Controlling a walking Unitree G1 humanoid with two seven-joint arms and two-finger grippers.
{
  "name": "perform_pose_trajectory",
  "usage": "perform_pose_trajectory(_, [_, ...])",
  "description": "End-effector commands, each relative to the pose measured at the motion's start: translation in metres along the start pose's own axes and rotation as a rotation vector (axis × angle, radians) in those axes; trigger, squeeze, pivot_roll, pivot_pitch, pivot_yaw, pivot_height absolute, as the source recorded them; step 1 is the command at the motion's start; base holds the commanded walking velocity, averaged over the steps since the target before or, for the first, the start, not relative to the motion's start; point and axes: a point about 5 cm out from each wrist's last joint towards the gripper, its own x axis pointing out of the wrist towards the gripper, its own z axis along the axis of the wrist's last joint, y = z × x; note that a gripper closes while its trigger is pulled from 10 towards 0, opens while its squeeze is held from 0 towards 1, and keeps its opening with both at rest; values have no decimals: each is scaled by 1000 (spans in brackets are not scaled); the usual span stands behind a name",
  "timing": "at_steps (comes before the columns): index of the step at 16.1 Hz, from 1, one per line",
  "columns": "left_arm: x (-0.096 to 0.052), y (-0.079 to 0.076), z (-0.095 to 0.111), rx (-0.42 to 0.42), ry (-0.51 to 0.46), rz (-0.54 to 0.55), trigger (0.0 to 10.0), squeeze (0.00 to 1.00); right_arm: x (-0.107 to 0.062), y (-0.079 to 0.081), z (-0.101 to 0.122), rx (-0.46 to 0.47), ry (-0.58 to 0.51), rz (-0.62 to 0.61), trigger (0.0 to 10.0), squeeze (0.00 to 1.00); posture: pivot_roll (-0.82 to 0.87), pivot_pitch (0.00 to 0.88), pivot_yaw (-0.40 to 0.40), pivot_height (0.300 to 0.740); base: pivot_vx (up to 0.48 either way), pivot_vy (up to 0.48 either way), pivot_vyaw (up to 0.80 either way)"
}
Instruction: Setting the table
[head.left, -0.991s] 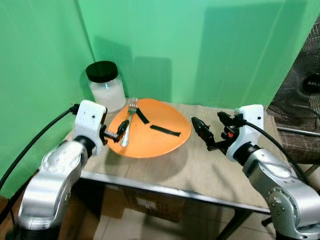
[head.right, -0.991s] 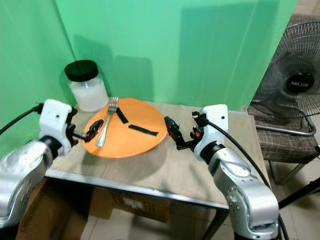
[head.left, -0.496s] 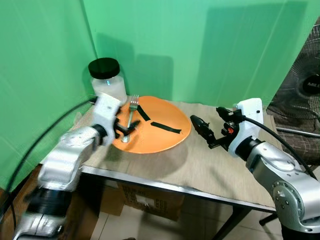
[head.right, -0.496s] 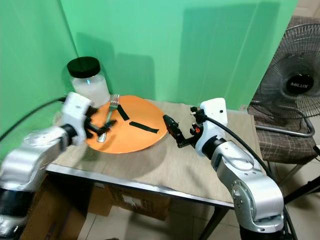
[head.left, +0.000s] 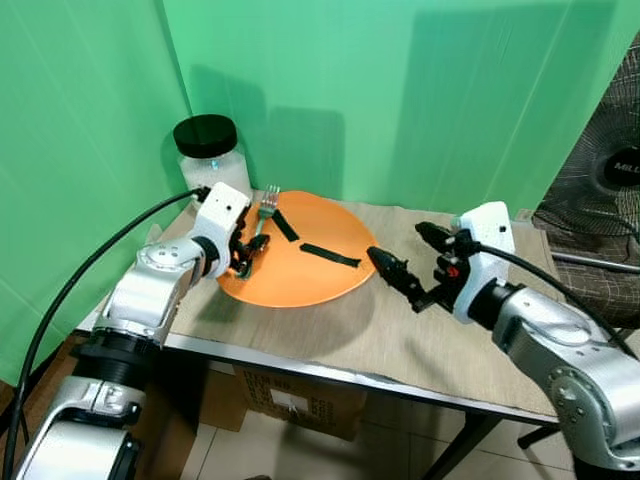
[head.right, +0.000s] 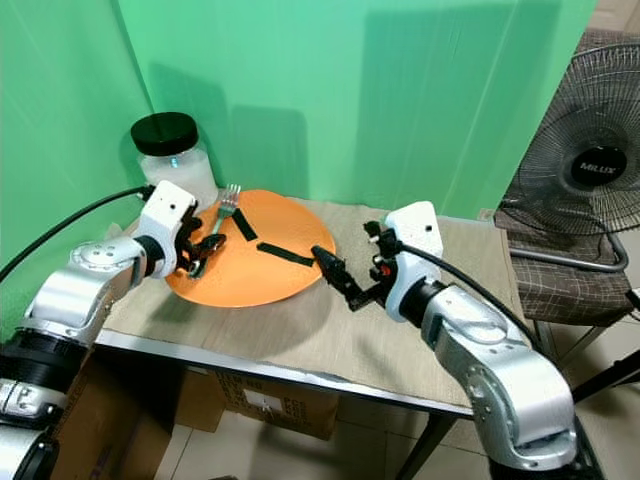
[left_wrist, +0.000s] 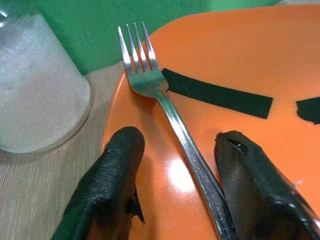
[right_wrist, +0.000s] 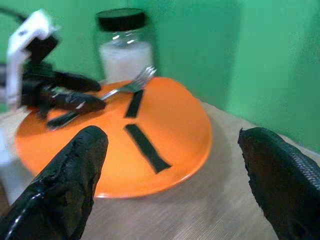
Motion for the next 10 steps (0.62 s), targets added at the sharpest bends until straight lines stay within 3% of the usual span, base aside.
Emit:
perform_pose_trajectory(1, [1,1,-3,38,27,-11,0,0,-3,4,-3,-6,26,55,10000,0,-43,0,42,740,0,0,0])
perform_pose_trajectory(10, [6,5,-9,61,67,-32,0,0,-7,4,-7,-31,60,139,10000,0,-43,0,38,740,0,0,0])
